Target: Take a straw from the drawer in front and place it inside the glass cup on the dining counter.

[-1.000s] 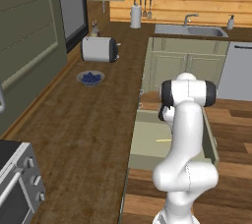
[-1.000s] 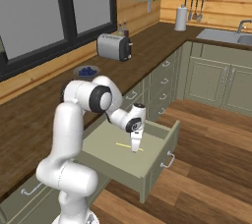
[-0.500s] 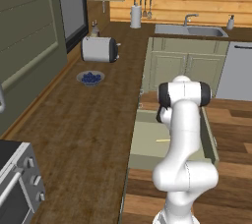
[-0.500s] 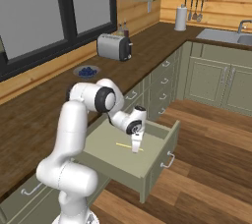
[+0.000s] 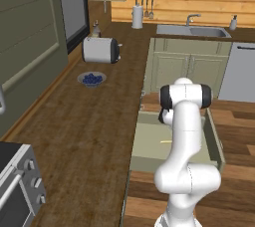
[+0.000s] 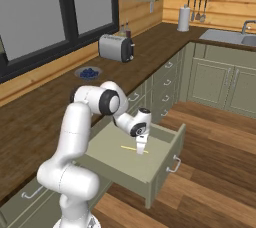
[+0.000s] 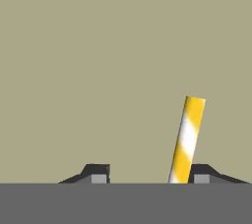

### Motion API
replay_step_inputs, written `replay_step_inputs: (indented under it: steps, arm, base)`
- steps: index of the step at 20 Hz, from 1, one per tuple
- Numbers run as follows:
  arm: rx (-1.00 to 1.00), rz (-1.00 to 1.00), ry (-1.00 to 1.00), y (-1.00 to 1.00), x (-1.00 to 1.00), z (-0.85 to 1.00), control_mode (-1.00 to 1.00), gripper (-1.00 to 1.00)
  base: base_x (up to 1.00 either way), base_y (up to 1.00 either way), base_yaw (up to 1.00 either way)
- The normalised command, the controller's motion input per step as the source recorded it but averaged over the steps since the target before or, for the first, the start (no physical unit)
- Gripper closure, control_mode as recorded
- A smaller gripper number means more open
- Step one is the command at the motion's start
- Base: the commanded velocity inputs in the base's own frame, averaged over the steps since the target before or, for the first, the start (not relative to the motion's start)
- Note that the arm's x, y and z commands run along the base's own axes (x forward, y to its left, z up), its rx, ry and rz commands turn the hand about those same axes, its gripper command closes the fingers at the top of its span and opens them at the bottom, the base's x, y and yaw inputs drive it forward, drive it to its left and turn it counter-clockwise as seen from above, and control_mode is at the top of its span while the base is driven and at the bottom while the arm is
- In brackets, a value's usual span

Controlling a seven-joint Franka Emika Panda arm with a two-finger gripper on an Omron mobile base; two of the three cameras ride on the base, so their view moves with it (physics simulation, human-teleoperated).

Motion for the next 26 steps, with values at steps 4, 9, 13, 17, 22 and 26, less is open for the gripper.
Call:
replay_step_inputs:
  steps: [4, 9, 13, 17, 22, 26]
  arm:
    - [0.0, -0.06, -0.12, 0.0, -0.39, -0.56, -1.0, 1.0]
    - [0.0, -0.06, -0.14, 0.0, -0.29, -0.49, -1.0, 1.0]
    - [0.0, -0.03, -0.08, 0.0, -0.05, -0.12, -1.0, 1.0]
    - [0.0, -0.02, 0.0, 0.0, 0.0, 0.21, -1.0, 1.0]
    - [0.0, -0.02, 0.0, 0.0, -0.04, 0.77, -1.0, 1.0]
    - [0.0, 0.0, 0.0, 0.0, -0.24, 1.0, -1.0, 1.0]
  base:
    - [0.0, 0.0, 0.0]
    - [0.0, 0.0, 0.0]
    - [0.0, 0.0, 0.0]
    - [0.0, 0.0, 0.0]
    - [0.0, 0.0, 0.0]
    - [0.0, 0.0, 0.0]
